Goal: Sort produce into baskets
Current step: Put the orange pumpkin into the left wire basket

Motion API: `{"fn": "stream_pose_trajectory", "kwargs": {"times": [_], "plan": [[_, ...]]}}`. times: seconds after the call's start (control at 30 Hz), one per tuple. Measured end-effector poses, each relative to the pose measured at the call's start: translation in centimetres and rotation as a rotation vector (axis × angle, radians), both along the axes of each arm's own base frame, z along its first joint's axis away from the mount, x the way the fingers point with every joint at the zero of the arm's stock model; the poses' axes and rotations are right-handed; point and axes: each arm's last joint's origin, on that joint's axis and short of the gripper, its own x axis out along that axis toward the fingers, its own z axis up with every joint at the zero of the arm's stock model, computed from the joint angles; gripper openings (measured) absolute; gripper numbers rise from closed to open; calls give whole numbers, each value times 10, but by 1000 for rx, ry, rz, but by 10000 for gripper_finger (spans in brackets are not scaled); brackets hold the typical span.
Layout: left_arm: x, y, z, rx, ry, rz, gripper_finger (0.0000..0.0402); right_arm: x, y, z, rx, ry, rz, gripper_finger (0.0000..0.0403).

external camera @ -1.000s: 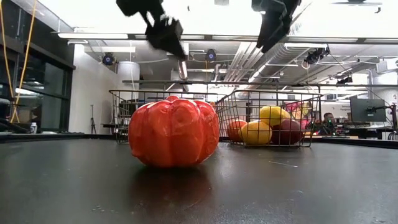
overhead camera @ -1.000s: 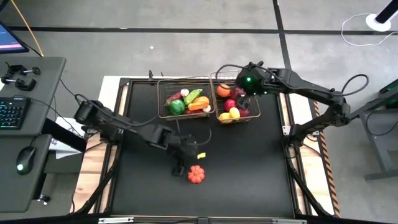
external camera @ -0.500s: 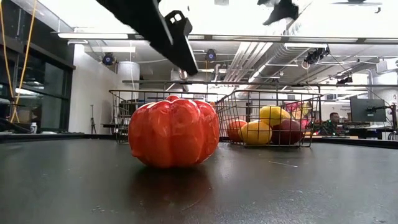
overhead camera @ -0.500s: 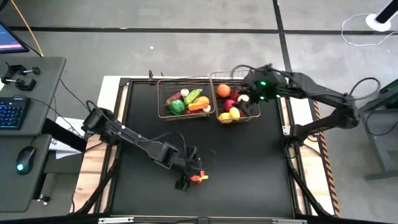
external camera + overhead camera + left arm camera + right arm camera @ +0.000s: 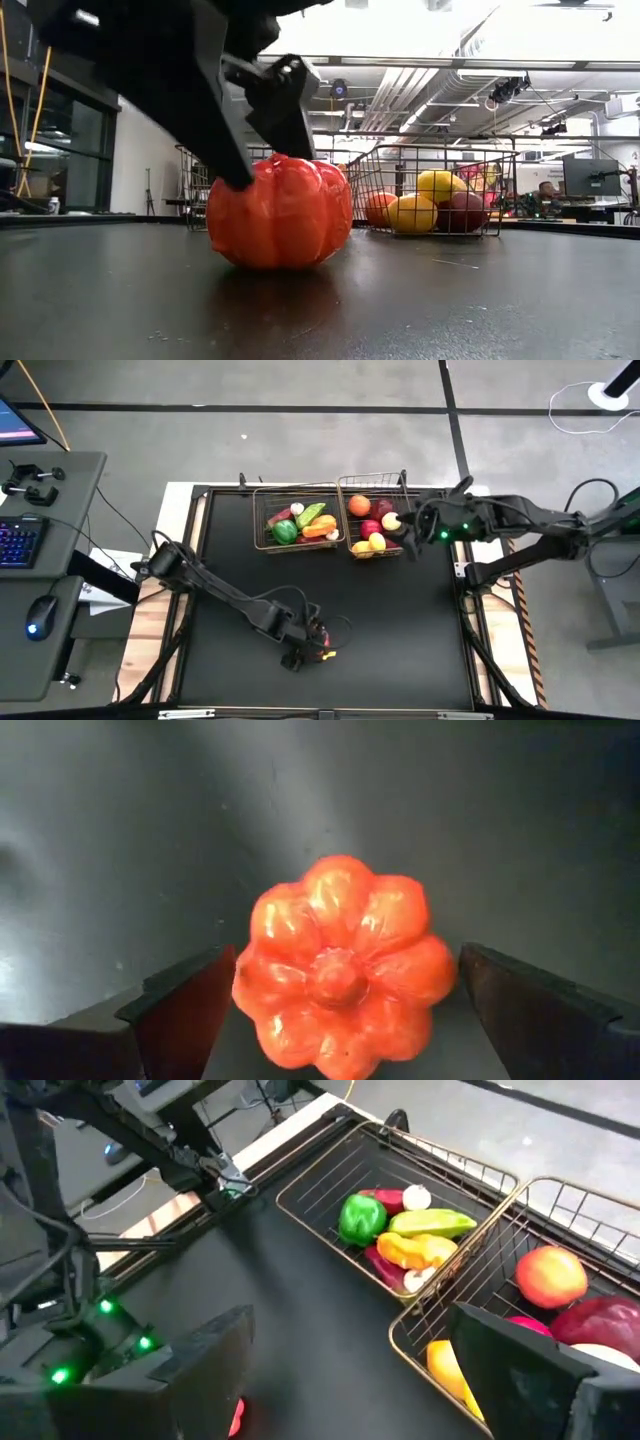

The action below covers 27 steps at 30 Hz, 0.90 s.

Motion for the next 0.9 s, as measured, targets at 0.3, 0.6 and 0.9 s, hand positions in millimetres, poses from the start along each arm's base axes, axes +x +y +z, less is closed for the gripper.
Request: {"fn": "stream_pose_trajectory", "kwargs": {"times": [0.3,0.6,0.9], "plan": [[12,4,-20,-12,15,47,374,3,12,-3,-25,11,30,323],[22,13,-23,-89,-29,139,374,7,14,-5,-27,24,37,323],[21,30,-31,-141,7,260,374,7,14,-5,-28,25,38,323]]}}
